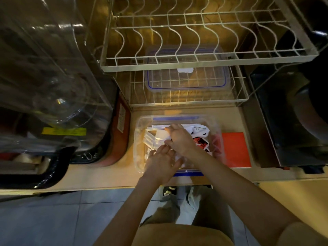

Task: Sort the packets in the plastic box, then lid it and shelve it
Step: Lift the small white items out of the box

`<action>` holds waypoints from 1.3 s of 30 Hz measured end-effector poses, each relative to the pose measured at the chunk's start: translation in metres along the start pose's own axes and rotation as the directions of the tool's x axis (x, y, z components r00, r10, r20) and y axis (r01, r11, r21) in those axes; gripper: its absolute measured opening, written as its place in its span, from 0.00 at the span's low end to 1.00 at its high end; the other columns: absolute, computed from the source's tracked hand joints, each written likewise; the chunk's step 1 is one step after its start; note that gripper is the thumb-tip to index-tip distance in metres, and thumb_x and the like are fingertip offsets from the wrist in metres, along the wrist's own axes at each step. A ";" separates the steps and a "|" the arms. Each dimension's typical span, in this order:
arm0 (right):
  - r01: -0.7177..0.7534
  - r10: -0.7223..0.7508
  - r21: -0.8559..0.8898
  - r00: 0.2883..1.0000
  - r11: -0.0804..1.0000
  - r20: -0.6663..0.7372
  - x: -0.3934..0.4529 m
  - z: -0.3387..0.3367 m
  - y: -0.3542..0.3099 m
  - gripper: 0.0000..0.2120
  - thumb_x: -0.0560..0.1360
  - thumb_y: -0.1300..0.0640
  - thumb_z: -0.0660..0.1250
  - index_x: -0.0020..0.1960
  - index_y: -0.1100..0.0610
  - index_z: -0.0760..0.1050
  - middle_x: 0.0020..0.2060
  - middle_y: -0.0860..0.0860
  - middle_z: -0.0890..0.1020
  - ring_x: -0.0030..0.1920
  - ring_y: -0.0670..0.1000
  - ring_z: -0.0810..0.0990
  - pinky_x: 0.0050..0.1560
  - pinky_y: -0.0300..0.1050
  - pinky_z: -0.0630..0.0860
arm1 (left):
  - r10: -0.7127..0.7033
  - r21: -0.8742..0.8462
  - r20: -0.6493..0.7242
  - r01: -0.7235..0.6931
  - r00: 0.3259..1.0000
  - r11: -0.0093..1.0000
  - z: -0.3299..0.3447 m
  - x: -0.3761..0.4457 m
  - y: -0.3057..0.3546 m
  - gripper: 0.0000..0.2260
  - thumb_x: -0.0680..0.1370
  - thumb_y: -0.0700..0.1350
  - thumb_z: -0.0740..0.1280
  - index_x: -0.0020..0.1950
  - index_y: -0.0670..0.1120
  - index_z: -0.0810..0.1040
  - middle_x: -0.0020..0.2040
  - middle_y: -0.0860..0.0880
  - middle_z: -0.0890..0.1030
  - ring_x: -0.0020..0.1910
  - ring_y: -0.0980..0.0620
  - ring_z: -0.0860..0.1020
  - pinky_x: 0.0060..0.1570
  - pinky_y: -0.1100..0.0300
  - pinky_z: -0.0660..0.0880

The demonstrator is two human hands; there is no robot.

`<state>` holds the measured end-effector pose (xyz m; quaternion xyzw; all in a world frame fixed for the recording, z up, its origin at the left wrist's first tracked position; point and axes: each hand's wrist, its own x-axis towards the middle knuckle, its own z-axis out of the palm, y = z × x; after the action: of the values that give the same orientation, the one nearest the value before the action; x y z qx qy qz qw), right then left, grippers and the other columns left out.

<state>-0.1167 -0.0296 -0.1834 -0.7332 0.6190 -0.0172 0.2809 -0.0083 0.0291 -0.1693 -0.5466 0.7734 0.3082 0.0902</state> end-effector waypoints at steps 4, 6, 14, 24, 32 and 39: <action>0.037 -0.032 0.053 0.996 0.998 -0.084 -0.011 -0.017 0.000 0.23 0.76 0.54 0.63 0.69 0.58 0.65 0.65 0.56 0.71 0.66 0.56 0.67 0.64 0.48 0.66 | 0.008 -0.033 -0.012 -0.008 1.000 0.999 -0.001 -0.001 -0.003 0.21 0.78 0.57 0.53 0.68 0.50 0.68 0.73 0.49 0.66 0.72 0.50 0.61 0.70 0.49 0.59; 0.023 0.005 0.190 0.990 0.982 -0.144 -0.024 -0.033 0.006 0.24 0.74 0.54 0.66 0.68 0.57 0.68 0.62 0.56 0.73 0.63 0.56 0.71 0.60 0.47 0.68 | 0.033 -0.048 -0.041 -0.035 0.999 0.998 -0.006 0.002 -0.001 0.17 0.78 0.53 0.57 0.62 0.48 0.74 0.66 0.47 0.74 0.65 0.48 0.71 0.64 0.50 0.67; -0.097 0.335 0.546 0.873 0.832 -0.355 -0.088 -0.083 0.054 0.19 0.69 0.57 0.72 0.59 0.54 0.76 0.50 0.46 0.75 0.49 0.44 0.75 0.43 0.24 0.69 | 0.161 -0.158 -0.167 -0.188 0.973 0.970 -0.033 0.053 0.033 0.10 0.78 0.43 0.58 0.47 0.43 0.79 0.46 0.42 0.82 0.45 0.43 0.79 0.46 0.49 0.76; -0.270 0.618 0.637 0.665 0.722 -0.419 -0.132 -0.062 0.104 0.20 0.71 0.55 0.71 0.62 0.56 0.74 0.54 0.50 0.75 0.50 0.45 0.73 0.50 0.38 0.72 | -0.209 -0.424 -0.294 0.069 0.933 0.903 0.001 0.107 0.077 0.09 0.76 0.43 0.62 0.45 0.37 0.76 0.44 0.34 0.81 0.46 0.37 0.79 0.39 0.55 0.68; -0.362 0.571 0.521 0.756 0.773 -0.320 -0.126 -0.047 0.123 0.22 0.74 0.55 0.67 0.67 0.55 0.69 0.62 0.55 0.73 0.63 0.53 0.70 0.60 0.41 0.67 | -0.292 -0.436 -0.312 0.137 0.904 0.890 0.009 0.114 0.089 0.16 0.68 0.42 0.70 0.52 0.37 0.76 0.51 0.36 0.79 0.51 0.38 0.77 0.49 0.49 0.73; -0.354 0.525 0.470 0.795 0.809 -0.305 -0.126 -0.043 0.128 0.24 0.74 0.53 0.67 0.68 0.52 0.66 0.64 0.53 0.72 0.65 0.52 0.67 0.58 0.40 0.64 | -0.216 -0.377 -0.306 0.090 0.927 0.922 0.008 0.110 0.086 0.17 0.64 0.44 0.75 0.51 0.41 0.78 0.48 0.40 0.81 0.47 0.42 0.79 0.44 0.58 0.71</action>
<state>-0.2770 0.0598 -0.1623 -0.4729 0.8043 -0.2302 0.2765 -0.1296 -0.0351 -0.1954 -0.6584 0.6627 0.3353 -0.1217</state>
